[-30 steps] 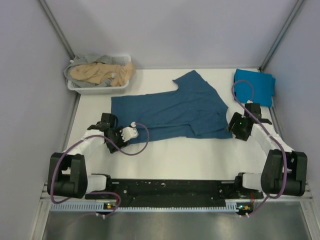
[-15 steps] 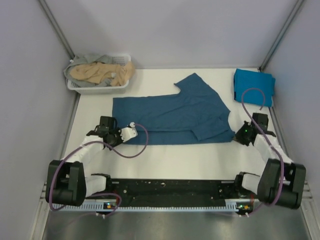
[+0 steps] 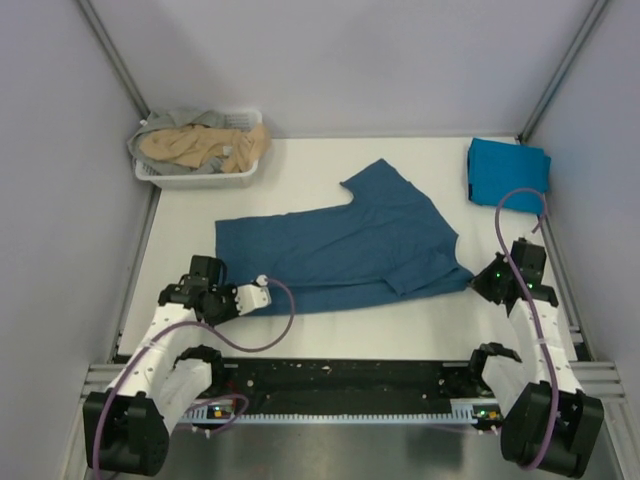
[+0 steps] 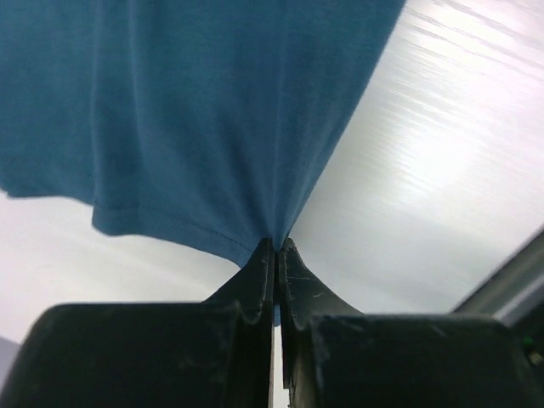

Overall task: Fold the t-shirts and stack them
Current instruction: Fold the flattened tshirt in 1/3 of the way, then grap the side of the flattened tshirt furthest away from the robot with both arms, then fold the other side of the tshirt into a rectangle

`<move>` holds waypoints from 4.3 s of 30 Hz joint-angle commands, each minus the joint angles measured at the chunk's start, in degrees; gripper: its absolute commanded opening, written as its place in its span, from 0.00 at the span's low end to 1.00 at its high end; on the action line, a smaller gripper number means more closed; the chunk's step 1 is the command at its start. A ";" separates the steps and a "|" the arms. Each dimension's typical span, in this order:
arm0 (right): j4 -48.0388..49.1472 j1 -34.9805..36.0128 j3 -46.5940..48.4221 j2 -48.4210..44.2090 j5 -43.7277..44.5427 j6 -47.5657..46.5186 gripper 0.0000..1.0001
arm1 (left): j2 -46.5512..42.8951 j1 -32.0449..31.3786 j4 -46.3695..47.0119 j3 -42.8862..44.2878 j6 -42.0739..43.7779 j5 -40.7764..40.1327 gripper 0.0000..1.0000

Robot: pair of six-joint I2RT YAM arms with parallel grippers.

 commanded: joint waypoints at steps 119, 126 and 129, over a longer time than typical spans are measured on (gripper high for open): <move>-22.59 25.47 49.99 50.49 8.74 -32.32 0.00 | 38.07 17.36 7.02 34.25 -18.99 9.36 0.00; -23.21 25.55 49.64 54.37 13.32 -31.53 0.00 | 38.07 17.36 6.76 31.08 -17.93 8.22 0.00; -23.13 25.55 49.90 53.76 14.20 -31.62 0.00 | 37.63 17.36 6.23 31.08 -17.76 8.13 0.00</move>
